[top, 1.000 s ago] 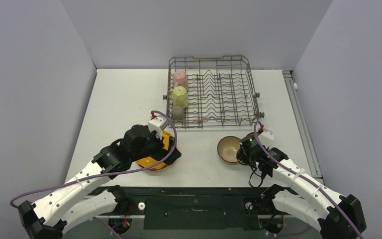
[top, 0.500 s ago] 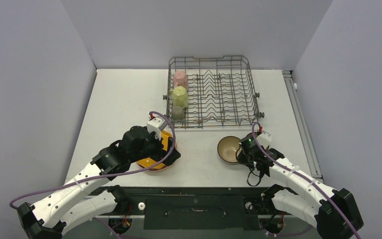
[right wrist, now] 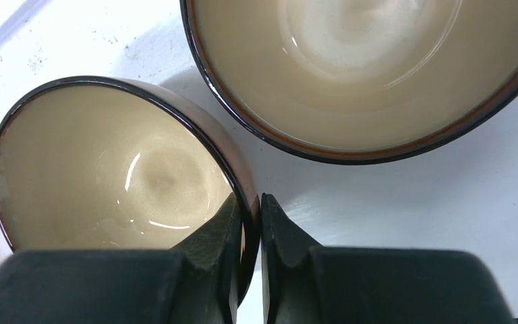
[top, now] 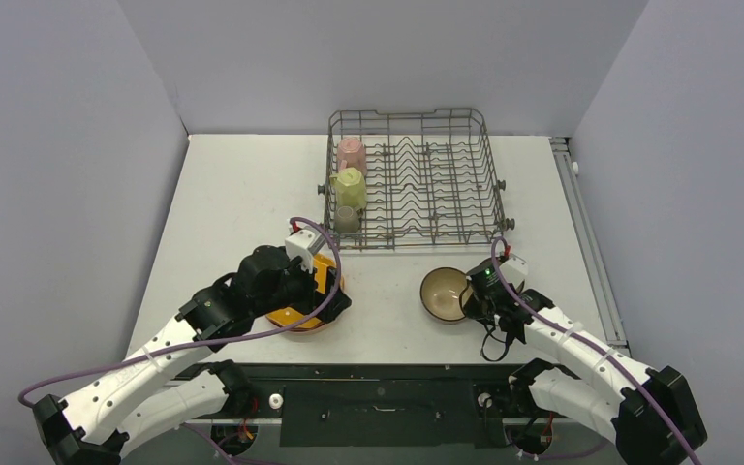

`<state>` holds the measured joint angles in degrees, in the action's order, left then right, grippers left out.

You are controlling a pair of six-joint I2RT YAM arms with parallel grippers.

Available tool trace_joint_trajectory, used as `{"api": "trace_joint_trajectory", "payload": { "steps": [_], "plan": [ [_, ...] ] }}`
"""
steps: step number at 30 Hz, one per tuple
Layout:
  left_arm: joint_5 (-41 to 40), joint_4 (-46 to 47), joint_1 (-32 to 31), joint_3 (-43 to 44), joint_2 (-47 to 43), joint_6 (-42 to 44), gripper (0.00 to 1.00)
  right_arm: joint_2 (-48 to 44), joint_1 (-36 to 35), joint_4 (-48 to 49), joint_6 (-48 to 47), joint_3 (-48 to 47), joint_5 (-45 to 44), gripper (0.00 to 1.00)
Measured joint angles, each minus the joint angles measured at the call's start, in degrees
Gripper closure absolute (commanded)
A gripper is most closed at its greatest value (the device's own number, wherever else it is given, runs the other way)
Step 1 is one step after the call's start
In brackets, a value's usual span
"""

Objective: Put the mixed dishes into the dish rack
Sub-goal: Pick up the bowl from the center of the board.

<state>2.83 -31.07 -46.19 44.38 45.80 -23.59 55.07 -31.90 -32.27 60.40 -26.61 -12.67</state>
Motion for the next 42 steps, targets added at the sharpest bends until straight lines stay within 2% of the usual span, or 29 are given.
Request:
{"api": "trace_joint_trajectory", "payload": {
  "steps": [12,21,25,31,42],
  "plan": [
    [1.99,0.46,0.0,-0.76,-1.22,0.02,0.04,-1.18,-0.92,-1.14,-1.27,0.07,0.33,1.0],
    [2.69,2.36,-1.97,-1.73,0.02,-2.71,0.01,-2.84,-9.99,-7.34,-0.61,-1.64,-3.61,1.0],
    [-0.52,3.63,-7.17,-1.86,1.6,-5.16,0.0,-2.8,-14.47,-9.2,0.26,-3.58,-5.42,1.0],
    [-9.62,3.13,-14.93,-0.96,5.46,-9.97,0.0,-2.69,-19.52,-10.16,1.09,-6.05,-7.37,1.0],
    [-21.77,1.03,-20.76,3.89,13.11,-18.47,0.07,-0.31,-31.04,-12.28,4.26,-10.19,-12.04,1.0]
  ]
}}
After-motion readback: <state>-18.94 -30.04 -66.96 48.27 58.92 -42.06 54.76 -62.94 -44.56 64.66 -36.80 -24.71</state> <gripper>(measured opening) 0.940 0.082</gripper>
